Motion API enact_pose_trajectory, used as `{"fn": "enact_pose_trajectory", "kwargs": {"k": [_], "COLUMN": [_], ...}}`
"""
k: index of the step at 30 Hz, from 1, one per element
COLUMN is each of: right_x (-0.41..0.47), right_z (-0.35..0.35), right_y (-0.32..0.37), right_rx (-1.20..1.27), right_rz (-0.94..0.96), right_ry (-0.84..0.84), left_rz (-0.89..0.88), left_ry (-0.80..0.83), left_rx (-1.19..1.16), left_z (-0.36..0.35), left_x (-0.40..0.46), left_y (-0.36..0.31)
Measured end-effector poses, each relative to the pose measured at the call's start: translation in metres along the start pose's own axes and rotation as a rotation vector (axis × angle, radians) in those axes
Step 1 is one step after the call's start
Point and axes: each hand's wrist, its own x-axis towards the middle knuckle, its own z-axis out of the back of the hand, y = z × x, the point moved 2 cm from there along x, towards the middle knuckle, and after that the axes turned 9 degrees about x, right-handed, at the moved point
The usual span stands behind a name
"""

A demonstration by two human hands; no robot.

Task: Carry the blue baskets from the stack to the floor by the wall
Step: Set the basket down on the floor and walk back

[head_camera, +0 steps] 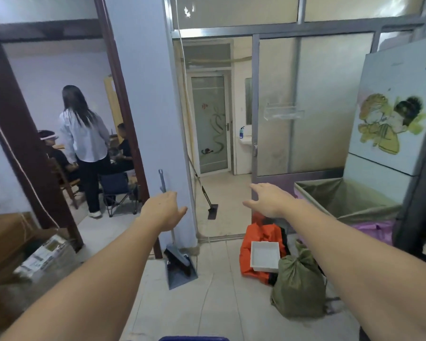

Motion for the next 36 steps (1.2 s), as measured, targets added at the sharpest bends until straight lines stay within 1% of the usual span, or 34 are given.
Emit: {"fn": "enact_pose_trajectory", "kwargs": {"k": [2, 6, 11, 13, 16, 20, 23, 26, 29, 32, 36], "right_x": [0.038, 0.112, 0.195, 0.215, 0.222, 0.205, 0.189, 0.181, 0.183, 0.194, 0.219], "right_z": [-0.003, -0.015, -0.046, -0.065, -0.102, -0.157, -0.193, -0.229, -0.268, -0.311, -0.387], "right_y": [-0.006, -0.004, 0.027, 0.053, 0.108, 0.186, 0.232, 0.259, 0.267, 0.262, 0.239], "right_rx": [-0.004, 0.005, -0.004, -0.026, -0.058, -0.078, -0.063, -0.06, -0.074, -0.134, -0.19], "right_rz": [0.043, 0.183, 0.341, 0.424, 0.584, 0.794, 0.907, 0.966, 0.967, 0.964, 0.935], "right_ry": [0.034, 0.109, 0.244, 0.294, 0.384, 0.499, 0.538, 0.564, 0.612, 0.673, 0.804], "left_rz": [0.04, 0.183, 0.442, 0.556, 0.736, 1.0, 1.174, 1.285, 1.312, 1.359, 1.442], "left_ry": [0.016, 0.022, 0.062, 0.087, 0.142, 0.216, 0.282, 0.33, 0.409, 0.459, 0.537], "left_rx": [-0.002, -0.014, -0.04, -0.009, -0.002, -0.023, -0.021, 0.0, 0.038, -0.02, -0.129], "left_z": [-0.008, -0.022, -0.037, -0.046, -0.056, -0.069, -0.086, -0.104, -0.129, -0.166, -0.229], "left_x": [0.02, 0.048, 0.043, 0.024, -0.025, -0.103, -0.159, -0.199, -0.221, -0.236, -0.244], "left_y": [-0.001, 0.006, 0.035, 0.056, 0.084, 0.117, 0.139, 0.149, 0.148, 0.145, 0.128]}}
